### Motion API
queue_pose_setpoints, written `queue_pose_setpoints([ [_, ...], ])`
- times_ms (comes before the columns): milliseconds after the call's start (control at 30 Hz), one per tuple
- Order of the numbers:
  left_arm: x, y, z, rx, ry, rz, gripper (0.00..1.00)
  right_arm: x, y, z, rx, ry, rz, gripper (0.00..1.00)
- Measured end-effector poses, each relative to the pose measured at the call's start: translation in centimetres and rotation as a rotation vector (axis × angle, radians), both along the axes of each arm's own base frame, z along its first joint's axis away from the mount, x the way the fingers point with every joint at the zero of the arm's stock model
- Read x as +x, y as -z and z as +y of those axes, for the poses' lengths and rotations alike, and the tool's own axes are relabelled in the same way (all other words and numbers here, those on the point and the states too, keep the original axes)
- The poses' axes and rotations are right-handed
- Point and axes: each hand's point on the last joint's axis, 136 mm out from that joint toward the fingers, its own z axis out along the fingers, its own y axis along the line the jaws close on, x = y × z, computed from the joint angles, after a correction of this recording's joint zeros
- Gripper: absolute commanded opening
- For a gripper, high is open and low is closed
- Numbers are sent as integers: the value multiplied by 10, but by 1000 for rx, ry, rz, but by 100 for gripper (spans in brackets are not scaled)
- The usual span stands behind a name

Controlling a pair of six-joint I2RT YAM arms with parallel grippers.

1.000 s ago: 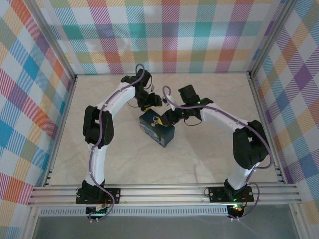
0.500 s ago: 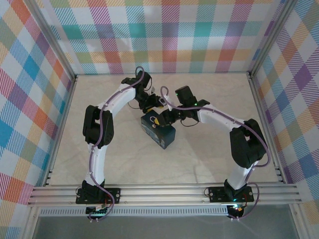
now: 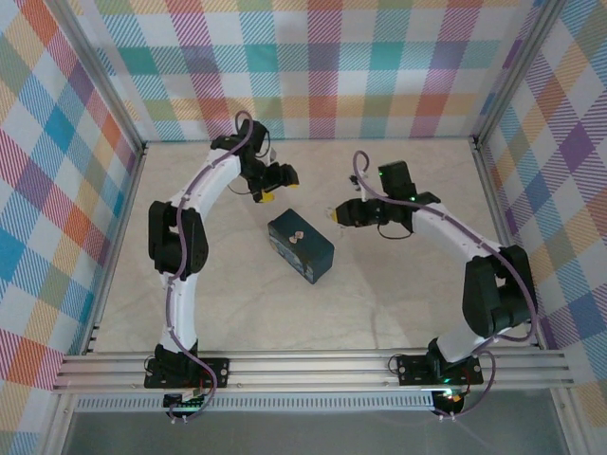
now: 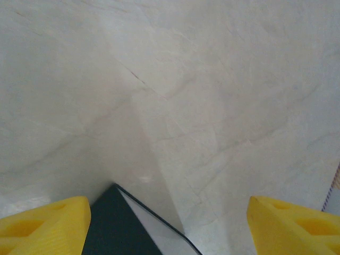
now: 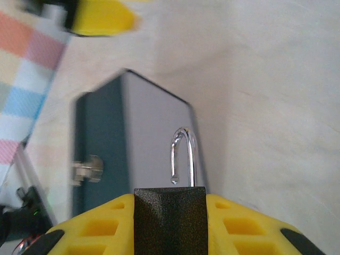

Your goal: Unlock a padlock with a key

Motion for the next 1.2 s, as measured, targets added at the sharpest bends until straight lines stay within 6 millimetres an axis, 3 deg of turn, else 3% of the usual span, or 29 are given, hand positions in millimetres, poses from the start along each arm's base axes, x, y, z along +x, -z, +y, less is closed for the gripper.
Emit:
queue_pose_setpoints([
  [167,0,-10,22,24,-39,-25,77,-7,76,-53,-162,201,171,27],
  [267,-7,-22,27,28,-48,-45,77,-18,113,-66,-228,247,259,31],
  [333,-12,-32,29,25,-48,-59,78,-24,126,-69,-244,260,294,41],
  [467,-18,-48,32,24,-50,-94,77,-20,127,-73,-266,293,284,53],
  [533,-20,-52,34,32,-51,-106,78,-20,121,-75,-270,296,269,64],
  [567,-21,-53,35,32,-51,-107,78,-21,115,-76,-271,289,251,65],
  [667,-25,-53,37,41,-50,-108,78,-18,77,-73,-241,264,146,64],
  [733,-26,-50,38,50,-49,-104,78,-12,42,-63,-203,227,55,66],
  [833,-28,-44,41,65,-51,-91,78,-11,-3,-31,-154,121,-74,73],
  [900,-29,-40,43,69,-55,-84,78,-22,-20,-1,-132,23,-132,79],
  [967,-32,-37,44,72,-56,-74,78,-39,-29,27,-117,-77,-162,100],
  [1067,-35,-36,45,73,-56,-67,78,-61,-31,59,-127,-199,-187,100],
  [1200,-36,-40,45,70,-56,-77,78,-64,-24,84,-199,-266,-209,100],
])
